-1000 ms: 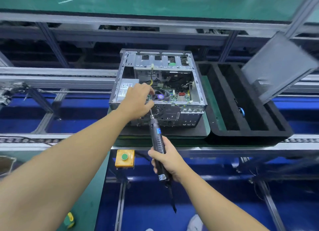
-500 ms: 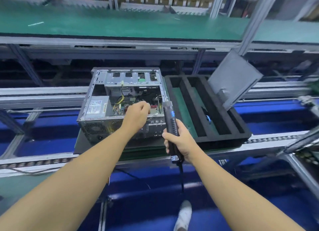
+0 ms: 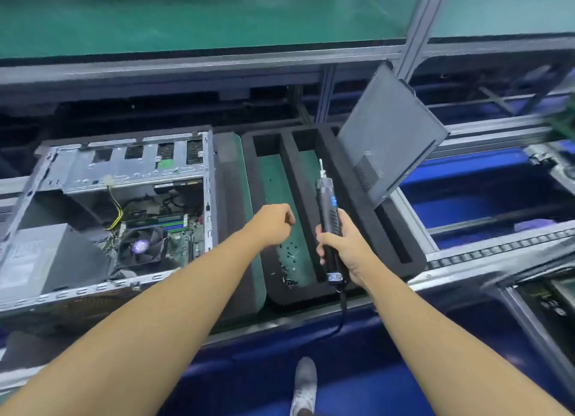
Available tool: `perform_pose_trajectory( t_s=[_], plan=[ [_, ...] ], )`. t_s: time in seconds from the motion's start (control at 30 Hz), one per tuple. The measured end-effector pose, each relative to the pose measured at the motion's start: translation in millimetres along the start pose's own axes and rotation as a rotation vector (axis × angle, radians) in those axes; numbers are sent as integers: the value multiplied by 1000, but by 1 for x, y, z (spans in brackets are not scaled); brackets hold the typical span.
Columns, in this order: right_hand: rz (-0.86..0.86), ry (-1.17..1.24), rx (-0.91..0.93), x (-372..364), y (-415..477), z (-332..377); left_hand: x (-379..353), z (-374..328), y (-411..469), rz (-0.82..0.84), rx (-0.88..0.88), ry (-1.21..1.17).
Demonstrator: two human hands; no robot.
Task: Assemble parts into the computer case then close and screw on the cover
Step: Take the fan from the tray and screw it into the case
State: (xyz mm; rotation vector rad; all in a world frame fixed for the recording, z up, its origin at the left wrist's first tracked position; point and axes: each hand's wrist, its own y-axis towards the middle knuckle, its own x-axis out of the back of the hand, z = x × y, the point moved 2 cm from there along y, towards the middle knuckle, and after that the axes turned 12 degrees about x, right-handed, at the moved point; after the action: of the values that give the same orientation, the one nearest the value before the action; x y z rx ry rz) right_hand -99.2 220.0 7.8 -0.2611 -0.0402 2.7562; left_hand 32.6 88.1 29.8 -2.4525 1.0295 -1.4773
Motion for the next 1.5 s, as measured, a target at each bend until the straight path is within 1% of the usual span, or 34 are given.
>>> perform_pose_trajectory(
  t_s=[0.17,0.3,0.37,0.47,0.5,0.57,0.67,0.7,0.83,0.93,1.0,1.17,1.5],
  plan=[
    [56,17,-77,31,35,-26,-28,6,51,61,161,156],
    [94,-2,-107,43,54,-46,-50,16,76,117,189,294],
    [89,-15,-145,46,62,-55,-60,20,84,138,145,429],
    [108,-39,-173,49,69,-66,-74,27,86,122,-29,792],
    [121,-47,-171,49,70,-69,-80,30,85,129,-80,866],
    [140,-75,-175,49,70,-77,-95,35,83,162,-145,960],
    [169,-101,-197,46,67,-87,-122,39,79,267,-238,1100],
    [181,-100,-200,44,65,-88,-130,39,78,291,-229,1115],
    [204,-103,-186,42,65,-87,-150,35,76,331,-75,1023],
    [182,-134,-185,47,68,-89,-160,34,74,315,49,932],
    [169,-145,-197,49,68,-90,-162,34,72,281,92,913],
    [205,-157,-202,47,68,-92,-167,37,74,236,121,938],
    [208,-173,-211,46,68,-92,-167,36,72,267,10,1077]
  ],
)
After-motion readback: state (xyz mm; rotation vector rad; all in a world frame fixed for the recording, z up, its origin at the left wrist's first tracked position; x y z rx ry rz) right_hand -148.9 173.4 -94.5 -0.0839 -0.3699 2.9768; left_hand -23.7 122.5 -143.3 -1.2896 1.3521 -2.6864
